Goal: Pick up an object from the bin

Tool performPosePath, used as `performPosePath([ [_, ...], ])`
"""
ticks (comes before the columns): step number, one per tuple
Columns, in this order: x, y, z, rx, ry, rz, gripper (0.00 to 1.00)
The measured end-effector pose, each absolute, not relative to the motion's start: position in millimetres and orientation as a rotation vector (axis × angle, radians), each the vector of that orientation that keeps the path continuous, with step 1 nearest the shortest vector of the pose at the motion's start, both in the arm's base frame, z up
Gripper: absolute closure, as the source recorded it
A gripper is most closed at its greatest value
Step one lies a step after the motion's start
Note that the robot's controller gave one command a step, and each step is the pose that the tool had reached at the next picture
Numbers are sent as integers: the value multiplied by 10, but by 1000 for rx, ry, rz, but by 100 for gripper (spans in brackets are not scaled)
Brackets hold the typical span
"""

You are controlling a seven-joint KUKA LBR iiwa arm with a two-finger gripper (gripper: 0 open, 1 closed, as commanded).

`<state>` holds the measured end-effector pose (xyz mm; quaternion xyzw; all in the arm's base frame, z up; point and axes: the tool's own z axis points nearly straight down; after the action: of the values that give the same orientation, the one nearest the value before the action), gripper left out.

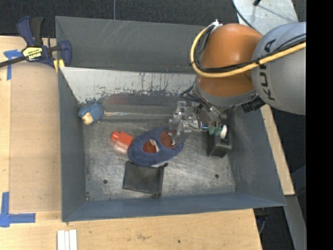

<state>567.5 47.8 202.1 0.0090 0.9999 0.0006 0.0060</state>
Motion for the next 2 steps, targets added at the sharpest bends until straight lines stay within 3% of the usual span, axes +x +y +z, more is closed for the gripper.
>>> performPosePath([
  [1,5656,474,1982,29,3138,0,0],
  [2,6084,387,714,-251,3125,0,0],
])
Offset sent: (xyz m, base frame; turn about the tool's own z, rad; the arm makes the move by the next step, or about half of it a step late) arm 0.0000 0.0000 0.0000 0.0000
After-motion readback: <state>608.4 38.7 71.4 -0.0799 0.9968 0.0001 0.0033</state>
